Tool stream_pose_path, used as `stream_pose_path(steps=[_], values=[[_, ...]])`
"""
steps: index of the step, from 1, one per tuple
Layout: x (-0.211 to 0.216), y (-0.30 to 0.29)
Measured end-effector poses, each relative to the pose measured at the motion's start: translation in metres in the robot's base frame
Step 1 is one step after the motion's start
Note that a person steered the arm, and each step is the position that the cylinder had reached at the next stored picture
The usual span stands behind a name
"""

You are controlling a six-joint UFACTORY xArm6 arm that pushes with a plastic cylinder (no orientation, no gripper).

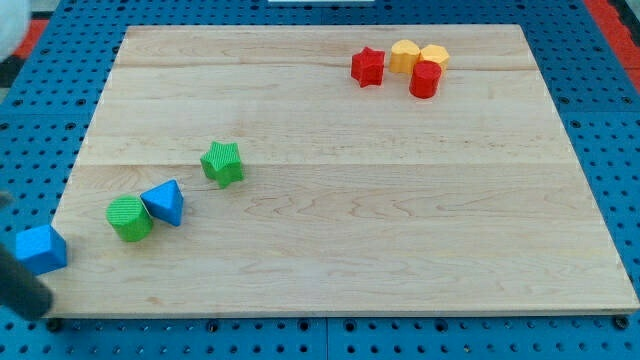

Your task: Push the blue cube into the green circle

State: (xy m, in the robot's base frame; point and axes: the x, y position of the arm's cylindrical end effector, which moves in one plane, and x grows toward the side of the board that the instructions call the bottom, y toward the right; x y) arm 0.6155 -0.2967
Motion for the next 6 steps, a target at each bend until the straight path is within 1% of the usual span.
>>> stream_pose_path(steps=[1, 3, 4, 5, 6], values=[[-0.008, -0.008], [-0.059, -0.004], [-0.066, 0.006], [-0.066, 0.022], [-0.066, 0.072]])
